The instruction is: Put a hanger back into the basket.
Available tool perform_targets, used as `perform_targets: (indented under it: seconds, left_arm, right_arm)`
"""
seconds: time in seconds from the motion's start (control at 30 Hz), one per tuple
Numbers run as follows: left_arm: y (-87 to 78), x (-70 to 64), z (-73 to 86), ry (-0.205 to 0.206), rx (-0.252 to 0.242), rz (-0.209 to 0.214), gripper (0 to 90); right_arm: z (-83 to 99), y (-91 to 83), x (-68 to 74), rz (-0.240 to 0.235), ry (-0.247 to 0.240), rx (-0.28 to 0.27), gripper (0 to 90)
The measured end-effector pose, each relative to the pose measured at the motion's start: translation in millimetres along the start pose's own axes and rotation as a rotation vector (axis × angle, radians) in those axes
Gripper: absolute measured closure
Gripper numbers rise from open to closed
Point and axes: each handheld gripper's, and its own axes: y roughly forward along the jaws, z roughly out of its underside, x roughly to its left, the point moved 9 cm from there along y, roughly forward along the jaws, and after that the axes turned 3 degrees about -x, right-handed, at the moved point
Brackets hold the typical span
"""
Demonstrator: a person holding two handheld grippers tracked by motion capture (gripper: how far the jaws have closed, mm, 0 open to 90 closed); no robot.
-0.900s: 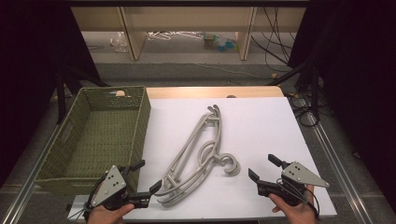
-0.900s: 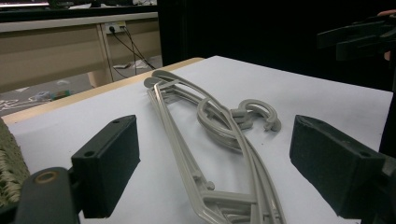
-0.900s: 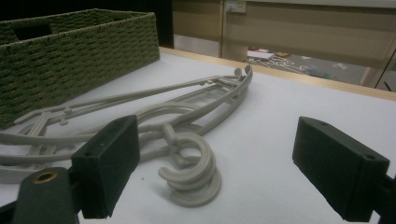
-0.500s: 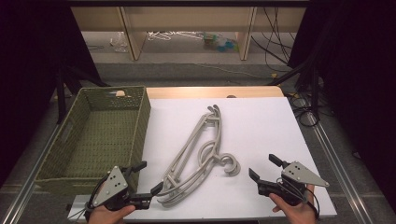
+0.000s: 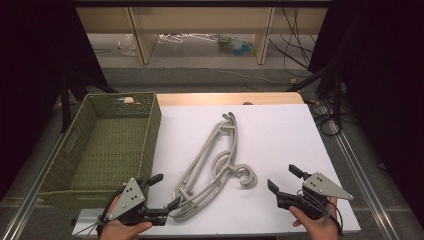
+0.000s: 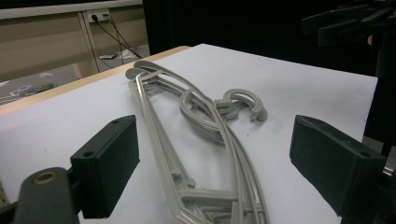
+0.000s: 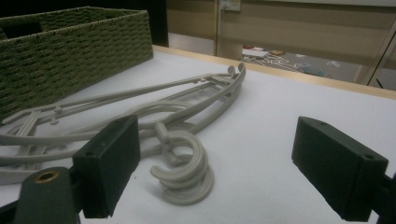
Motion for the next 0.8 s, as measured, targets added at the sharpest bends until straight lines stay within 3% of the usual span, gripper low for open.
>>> perform_targets:
  seconds: [0.1, 0.4, 0.47, 0.6, 0.67, 0.7, 0.8]
  left_arm:
    - [4.8, -1.4, -1.0, 0.009, 0.021, 0.002, 15.6]
    - [32.8, -13.2, 6.2, 0.001, 0.166, 0.047, 15.8]
    - [44.1, -17.6, 8.3, 0.014, 0.225, 0.06, 15.8]
    - [63.7, -22.7, 9.4, 0.028, 0.293, 0.08, 16.7]
    - [72.4, -25.0, 11.1, 0.004, 0.327, 0.094, 18.7]
    - [78.7, -25.3, 14.0, -0.001, 0.371, 0.113, 20.4]
    - [88.7, -20.8, 19.9, -0.002, 0.449, 0.102, 22.7]
  right_arm:
    - [1.3, -0.8, -1.4, 0.007, 0.006, 0.012, 16.4]
    - [1.5, -0.8, -3.1, 0.015, 0.001, 0.014, 17.1]
    - [0.8, -0.5, -2.0, 0.012, -0.003, 0.006, 17.1]
    - [1.0, -1.0, -1.7, 0.017, -0.002, 0.013, 17.1]
    - [1.2, -1.2, -1.5, 0.019, -0.001, 0.015, 17.2]
    - [1.8, -1.3, 0.0, 0.009, 0.01, 0.021, 17.2]
    - [2.1, -1.3, 0.6, 0.004, 0.02, 0.021, 17.3]
